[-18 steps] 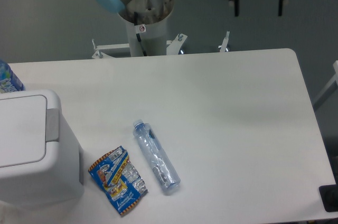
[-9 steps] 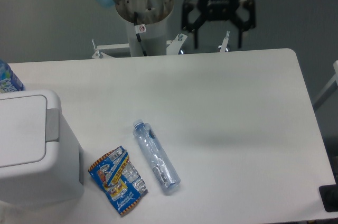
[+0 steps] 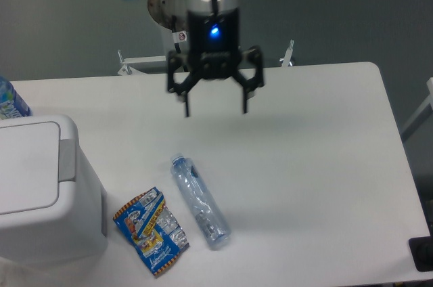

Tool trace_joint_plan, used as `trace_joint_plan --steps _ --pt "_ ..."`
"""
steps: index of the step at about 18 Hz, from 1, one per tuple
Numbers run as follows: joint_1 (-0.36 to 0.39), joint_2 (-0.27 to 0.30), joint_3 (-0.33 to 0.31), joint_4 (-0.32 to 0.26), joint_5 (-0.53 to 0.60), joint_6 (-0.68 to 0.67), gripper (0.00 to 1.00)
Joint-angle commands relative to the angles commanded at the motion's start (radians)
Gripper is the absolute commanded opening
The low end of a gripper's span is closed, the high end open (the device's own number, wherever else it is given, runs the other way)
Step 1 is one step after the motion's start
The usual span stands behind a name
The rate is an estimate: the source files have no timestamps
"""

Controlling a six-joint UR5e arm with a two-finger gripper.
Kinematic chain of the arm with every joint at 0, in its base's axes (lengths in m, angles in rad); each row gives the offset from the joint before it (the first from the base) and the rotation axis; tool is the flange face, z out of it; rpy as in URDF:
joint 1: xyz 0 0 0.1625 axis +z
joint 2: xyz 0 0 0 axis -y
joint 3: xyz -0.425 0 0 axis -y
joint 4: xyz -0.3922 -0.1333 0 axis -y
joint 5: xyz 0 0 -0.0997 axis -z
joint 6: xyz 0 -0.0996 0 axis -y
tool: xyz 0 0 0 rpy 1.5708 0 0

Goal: Open the trash can
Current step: 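Carry the open gripper across the table toward the white trash can lid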

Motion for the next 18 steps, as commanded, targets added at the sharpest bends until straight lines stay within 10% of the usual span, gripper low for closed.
trace_joint_plan --steps 18 --pt "-0.17 -0.094 0.06 0.043 -0.012 -0.239 1.0"
